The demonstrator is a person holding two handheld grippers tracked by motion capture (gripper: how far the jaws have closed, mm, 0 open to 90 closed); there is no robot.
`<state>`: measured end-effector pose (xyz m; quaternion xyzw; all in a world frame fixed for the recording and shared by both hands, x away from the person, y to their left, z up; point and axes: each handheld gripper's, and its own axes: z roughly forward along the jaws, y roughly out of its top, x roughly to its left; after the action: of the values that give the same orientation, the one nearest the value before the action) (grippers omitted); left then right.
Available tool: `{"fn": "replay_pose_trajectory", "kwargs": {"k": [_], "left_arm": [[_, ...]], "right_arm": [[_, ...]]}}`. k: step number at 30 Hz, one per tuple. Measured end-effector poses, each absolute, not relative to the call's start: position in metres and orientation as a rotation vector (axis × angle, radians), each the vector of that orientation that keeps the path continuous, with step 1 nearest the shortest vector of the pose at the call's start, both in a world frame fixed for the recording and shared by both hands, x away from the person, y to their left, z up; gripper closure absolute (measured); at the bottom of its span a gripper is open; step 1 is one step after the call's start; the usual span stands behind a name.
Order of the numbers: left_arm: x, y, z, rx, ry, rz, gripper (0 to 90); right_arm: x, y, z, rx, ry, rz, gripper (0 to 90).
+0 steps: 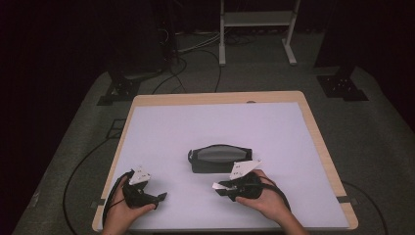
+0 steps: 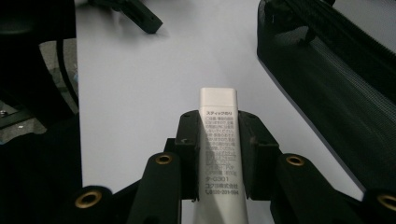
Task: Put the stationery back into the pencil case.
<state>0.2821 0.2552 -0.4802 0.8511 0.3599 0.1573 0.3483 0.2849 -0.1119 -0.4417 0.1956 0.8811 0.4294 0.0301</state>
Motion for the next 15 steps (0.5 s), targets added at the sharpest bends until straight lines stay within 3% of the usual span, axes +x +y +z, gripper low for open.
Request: {"fn": "replay_pose_trajectory", "kwargs": {"k": [15], "left_arm": [[0.282, 0.255, -0.480, 2.205, 0.933, 0.408, 0.0]], "right_arm": [[0.294, -0.124, -0.413, 0.538, 2.674, 1.389, 70.3]]}}
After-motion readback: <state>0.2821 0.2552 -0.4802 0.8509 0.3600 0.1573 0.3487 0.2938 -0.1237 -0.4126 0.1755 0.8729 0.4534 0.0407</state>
